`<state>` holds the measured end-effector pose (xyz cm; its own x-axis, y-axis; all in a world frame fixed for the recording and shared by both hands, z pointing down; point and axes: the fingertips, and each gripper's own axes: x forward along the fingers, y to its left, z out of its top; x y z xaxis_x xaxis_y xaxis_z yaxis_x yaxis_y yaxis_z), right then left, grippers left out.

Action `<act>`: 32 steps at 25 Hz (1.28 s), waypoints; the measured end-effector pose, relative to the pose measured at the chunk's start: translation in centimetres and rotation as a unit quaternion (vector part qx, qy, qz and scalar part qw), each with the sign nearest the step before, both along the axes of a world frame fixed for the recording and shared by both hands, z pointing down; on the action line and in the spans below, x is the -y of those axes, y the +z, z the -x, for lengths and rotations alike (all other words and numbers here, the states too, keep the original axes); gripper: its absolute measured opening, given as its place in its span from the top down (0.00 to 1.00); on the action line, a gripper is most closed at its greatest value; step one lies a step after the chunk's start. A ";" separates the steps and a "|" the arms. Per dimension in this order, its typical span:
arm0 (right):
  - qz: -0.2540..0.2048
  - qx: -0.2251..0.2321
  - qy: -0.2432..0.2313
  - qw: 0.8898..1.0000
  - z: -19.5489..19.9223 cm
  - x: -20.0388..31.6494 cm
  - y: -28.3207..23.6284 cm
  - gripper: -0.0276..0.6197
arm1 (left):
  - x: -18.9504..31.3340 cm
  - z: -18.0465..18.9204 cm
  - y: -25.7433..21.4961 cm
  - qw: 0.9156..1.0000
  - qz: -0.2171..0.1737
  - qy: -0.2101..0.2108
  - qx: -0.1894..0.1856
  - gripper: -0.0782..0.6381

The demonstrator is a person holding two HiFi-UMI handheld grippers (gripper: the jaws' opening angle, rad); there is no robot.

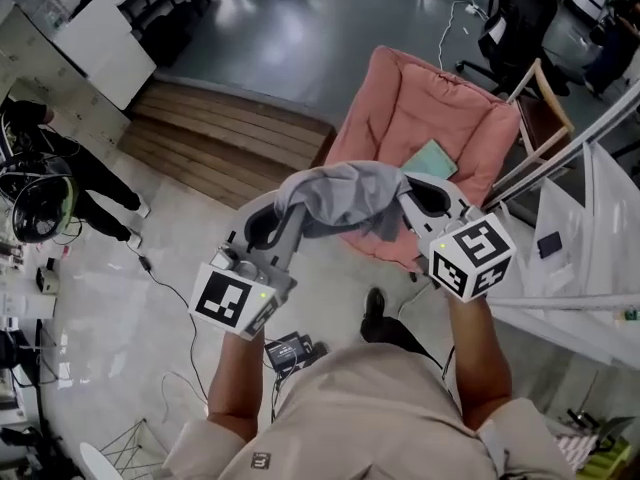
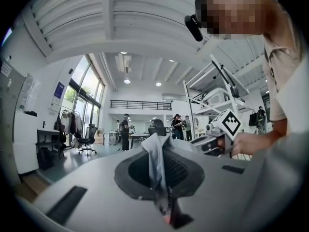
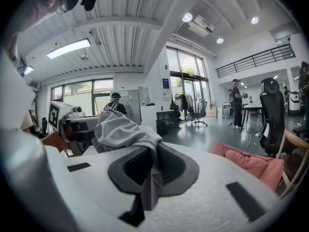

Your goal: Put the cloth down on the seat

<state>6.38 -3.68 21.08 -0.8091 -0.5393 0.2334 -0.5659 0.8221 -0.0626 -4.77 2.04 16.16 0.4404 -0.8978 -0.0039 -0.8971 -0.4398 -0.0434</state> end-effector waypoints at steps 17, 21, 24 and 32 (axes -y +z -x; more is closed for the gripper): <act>0.020 0.006 -0.065 0.998 2.1 8.9 2.2 0.94 | 8.8 1.9 2.4 0.997 0.032 -0.073 0.018 0.87; 0.020 0.003 -0.071 0.997 3.7 10.8 2.4 0.94 | 10.5 3.2 2.8 0.997 0.032 -0.075 0.016 0.87; 0.027 -0.010 -0.062 0.998 5.0 12.3 3.6 0.94 | 12.4 5.0 3.7 0.997 0.032 -0.064 0.010 0.87; 0.046 -0.044 -0.009 0.998 8.6 19.4 7.9 0.94 | 21.4 9.6 8.1 0.999 0.046 -0.012 -0.009 0.87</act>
<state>-2.18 -23.07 28.93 -0.7921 -0.4982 0.3526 -0.5583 0.8249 -0.0885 -14.39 -19.39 24.28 0.4191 -0.9052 0.0707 -0.9077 -0.4194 0.0117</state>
